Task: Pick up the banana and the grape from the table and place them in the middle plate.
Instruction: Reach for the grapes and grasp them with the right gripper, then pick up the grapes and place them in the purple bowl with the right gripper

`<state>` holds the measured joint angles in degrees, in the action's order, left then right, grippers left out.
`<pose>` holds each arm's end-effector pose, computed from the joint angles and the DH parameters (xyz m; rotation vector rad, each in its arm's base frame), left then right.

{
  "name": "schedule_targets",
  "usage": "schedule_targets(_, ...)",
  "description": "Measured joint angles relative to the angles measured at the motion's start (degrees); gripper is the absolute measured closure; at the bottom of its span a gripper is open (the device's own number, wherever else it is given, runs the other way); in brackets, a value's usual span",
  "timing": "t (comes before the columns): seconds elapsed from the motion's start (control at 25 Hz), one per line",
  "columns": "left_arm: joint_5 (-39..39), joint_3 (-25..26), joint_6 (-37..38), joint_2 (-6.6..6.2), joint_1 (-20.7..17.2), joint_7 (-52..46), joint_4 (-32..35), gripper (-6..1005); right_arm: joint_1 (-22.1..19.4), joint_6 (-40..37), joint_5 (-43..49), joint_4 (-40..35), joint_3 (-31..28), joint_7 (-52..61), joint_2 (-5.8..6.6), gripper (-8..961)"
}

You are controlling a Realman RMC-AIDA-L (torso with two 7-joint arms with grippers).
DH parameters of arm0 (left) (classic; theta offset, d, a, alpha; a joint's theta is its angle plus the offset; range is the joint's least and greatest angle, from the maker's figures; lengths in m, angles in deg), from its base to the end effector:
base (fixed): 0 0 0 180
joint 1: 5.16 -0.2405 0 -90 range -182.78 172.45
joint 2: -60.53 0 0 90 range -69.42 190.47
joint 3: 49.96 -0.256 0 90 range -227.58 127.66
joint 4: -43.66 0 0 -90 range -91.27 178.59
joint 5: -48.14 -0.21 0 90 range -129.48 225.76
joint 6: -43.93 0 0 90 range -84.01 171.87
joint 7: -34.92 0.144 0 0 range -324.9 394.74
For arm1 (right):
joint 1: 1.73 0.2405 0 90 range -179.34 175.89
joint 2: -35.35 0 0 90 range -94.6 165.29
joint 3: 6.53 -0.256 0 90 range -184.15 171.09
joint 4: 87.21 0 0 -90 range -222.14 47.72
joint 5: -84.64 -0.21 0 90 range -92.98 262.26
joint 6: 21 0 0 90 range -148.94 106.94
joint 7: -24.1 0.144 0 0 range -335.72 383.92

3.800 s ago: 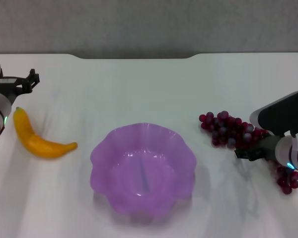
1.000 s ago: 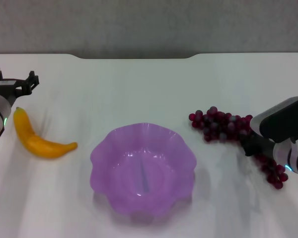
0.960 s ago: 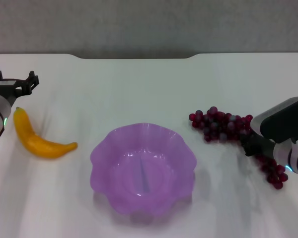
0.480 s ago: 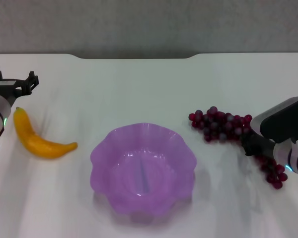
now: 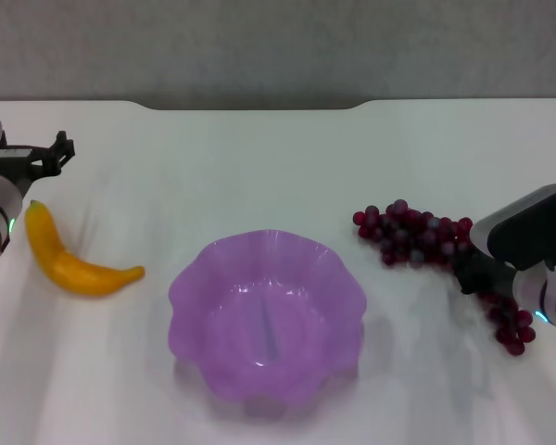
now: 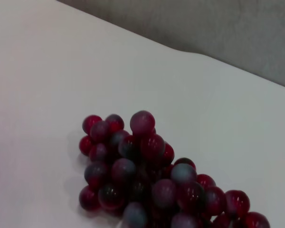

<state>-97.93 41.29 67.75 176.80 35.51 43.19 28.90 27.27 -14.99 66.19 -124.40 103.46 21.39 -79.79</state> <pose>-0.3157 0.4466 0.0181 -1.5301 -0.7890 -0.3065 0.3137 0.3892 -0.0581 -2.0365 0.7148 -0.1330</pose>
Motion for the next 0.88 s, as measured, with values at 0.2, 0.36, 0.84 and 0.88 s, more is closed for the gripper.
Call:
schedule_targets(0.2,-0.08,-0.26,0.00,0.00,0.09,-0.01,0.00,106,0.92,0.35,0.00,1.43,-0.18,0.31,0.00,766)
schedule_targets(0.36,-0.31,-0.08,0.00,0.00,0.08,-0.01,0.00,106,0.81,-0.19,0.01,1.42,-0.39,0.56,-0.08,768)
schedule_targets(0.84,-0.16,0.13,0.00,0.00,-0.28,-0.01,0.06,106,-4.29,-16.76,0.41,0.60,4.43,0.23,-0.35,774)
schedule_targets(0.88,-0.16,0.13,0.00,0.00,-0.29,-0.01,0.05,106,-4.78,-18.89,0.43,0.66,4.81,0.22,-0.35,775)
